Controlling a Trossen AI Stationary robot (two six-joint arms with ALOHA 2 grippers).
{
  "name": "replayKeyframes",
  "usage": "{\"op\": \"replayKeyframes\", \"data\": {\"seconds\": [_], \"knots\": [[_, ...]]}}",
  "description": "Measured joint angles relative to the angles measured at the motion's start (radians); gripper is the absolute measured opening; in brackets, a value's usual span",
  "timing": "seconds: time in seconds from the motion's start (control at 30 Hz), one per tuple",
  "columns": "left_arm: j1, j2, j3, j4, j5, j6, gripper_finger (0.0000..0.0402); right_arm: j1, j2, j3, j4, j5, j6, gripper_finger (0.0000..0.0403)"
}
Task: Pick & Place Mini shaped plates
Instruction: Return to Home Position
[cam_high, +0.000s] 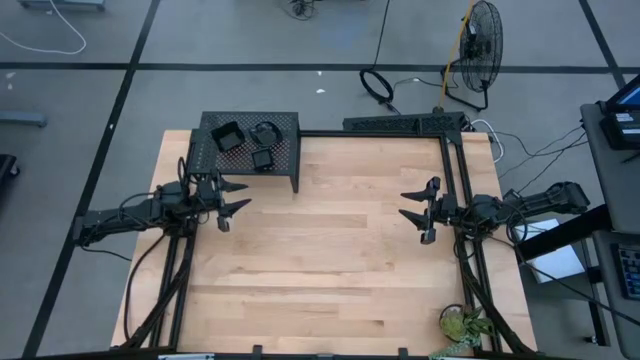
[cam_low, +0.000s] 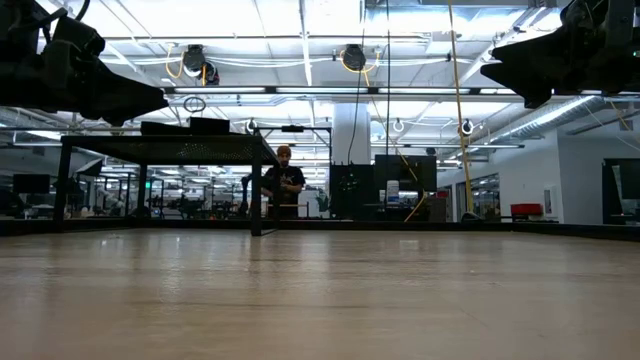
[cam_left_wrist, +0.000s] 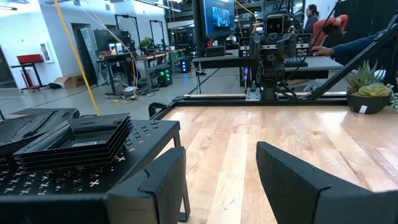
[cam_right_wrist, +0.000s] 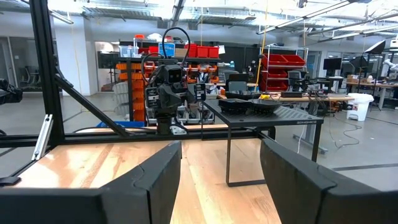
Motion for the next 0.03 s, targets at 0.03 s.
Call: {"op": "replayKeyframes", "data": {"seconds": [0.03], "knots": [[0.0,0.0,0.0,0.0,0.0,0.0,0.0198,0.0,0.0,0.0,0.0,0.0,0.0,0.0208]]}}
